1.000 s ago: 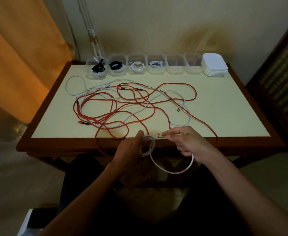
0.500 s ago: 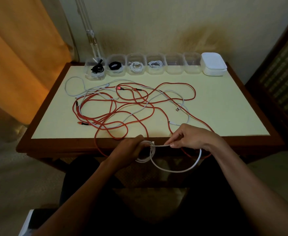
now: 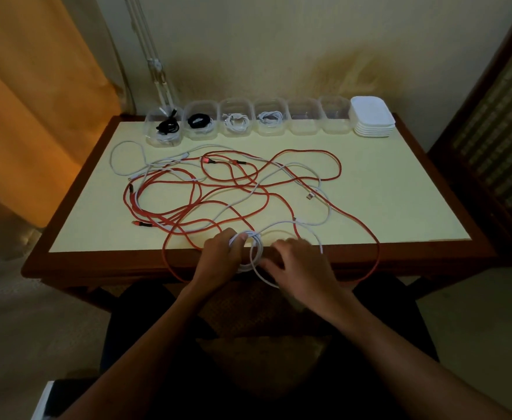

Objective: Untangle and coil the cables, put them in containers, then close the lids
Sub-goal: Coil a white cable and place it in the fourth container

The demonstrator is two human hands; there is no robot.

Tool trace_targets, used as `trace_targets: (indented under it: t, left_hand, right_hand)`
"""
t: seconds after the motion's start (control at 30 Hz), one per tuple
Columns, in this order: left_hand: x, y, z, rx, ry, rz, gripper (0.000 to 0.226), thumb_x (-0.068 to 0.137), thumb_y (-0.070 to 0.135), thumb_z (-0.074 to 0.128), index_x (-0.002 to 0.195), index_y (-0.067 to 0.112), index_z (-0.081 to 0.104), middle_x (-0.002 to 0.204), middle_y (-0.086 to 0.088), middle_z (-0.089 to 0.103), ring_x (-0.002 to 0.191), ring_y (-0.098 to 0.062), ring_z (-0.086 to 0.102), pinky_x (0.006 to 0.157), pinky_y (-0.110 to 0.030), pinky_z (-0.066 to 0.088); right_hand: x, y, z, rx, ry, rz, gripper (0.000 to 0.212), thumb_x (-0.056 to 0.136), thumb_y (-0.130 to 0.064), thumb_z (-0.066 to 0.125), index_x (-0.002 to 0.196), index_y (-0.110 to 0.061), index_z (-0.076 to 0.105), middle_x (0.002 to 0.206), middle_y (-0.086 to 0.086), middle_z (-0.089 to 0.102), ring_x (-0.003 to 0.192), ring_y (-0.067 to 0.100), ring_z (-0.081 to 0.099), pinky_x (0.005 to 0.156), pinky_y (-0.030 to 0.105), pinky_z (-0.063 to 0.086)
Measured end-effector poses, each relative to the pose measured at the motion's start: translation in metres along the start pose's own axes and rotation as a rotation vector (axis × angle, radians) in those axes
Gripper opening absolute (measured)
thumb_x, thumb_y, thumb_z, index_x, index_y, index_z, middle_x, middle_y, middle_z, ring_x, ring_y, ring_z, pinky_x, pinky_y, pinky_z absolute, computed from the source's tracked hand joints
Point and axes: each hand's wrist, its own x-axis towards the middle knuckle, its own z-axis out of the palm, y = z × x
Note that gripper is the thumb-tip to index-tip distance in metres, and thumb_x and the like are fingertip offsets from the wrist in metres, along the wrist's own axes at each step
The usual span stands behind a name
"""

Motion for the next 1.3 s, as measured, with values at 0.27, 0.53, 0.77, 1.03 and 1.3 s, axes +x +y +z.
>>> trace_targets:
  t: [0.27,0.53,0.77,1.03,1.3]
  left_hand:
    - [0.004,-0.006,-0.008,0.057,0.103,-0.085,0.019,0.102,0.024,0.046,0.088,0.016,0.057,0.081,-0.002,0.06,0.068,-0.008,0.057,0.056,-0.015,0.041]
    - [0.0,-0.002,-0.014,0.11,0.004,0.052,0.016,0.102,0.025,0.045,0.094,0.017,0.057,0.08,0.009,0.058,0.069,-0.002,0.057,0.057,-0.011,0.042]
    - [-0.006,0.009,-0.006,0.048,-0.151,0.169,0.021,0.105,0.027,0.037,0.094,0.017,0.052,0.081,0.007,0.056,0.073,-0.005,0.058,0.063,-0.012,0.044]
    - [-0.007,0.023,-0.004,-0.093,-0.199,0.125,0.032,0.105,0.027,0.035,0.076,0.024,0.049,0.071,0.007,0.051,0.061,0.001,0.05,0.06,-0.011,0.038]
    - [-0.008,0.022,0.011,0.411,-0.153,0.165,0.022,0.102,0.03,0.044,0.111,0.011,0.052,0.091,0.0,0.06,0.072,-0.011,0.055,0.062,-0.021,0.043]
  right_hand:
    - [-0.017,0.018,0.011,0.284,-0.335,-0.156,0.023,0.1,-0.028,0.053,0.104,-0.02,0.074,0.098,-0.005,0.074,0.084,0.003,0.066,0.081,0.017,0.049]
    - [-0.017,0.022,0.01,0.264,0.025,-0.244,0.038,0.097,-0.034,0.046,0.124,-0.015,0.064,0.111,0.004,0.063,0.098,0.011,0.06,0.083,0.026,0.054]
    - [0.003,0.024,0.007,0.14,0.221,-0.058,0.027,0.094,-0.008,0.063,0.12,-0.006,0.068,0.104,0.013,0.064,0.093,0.024,0.064,0.076,0.028,0.053]
    - [-0.004,0.019,0.012,0.802,0.151,0.296,0.015,0.095,-0.01,0.062,0.101,-0.009,0.076,0.087,0.001,0.075,0.081,0.017,0.072,0.074,0.033,0.061]
    - [0.005,0.005,-0.005,1.274,-0.174,0.742,0.018,0.099,-0.024,0.057,0.101,-0.013,0.071,0.098,0.007,0.076,0.096,0.022,0.072,0.085,0.038,0.058]
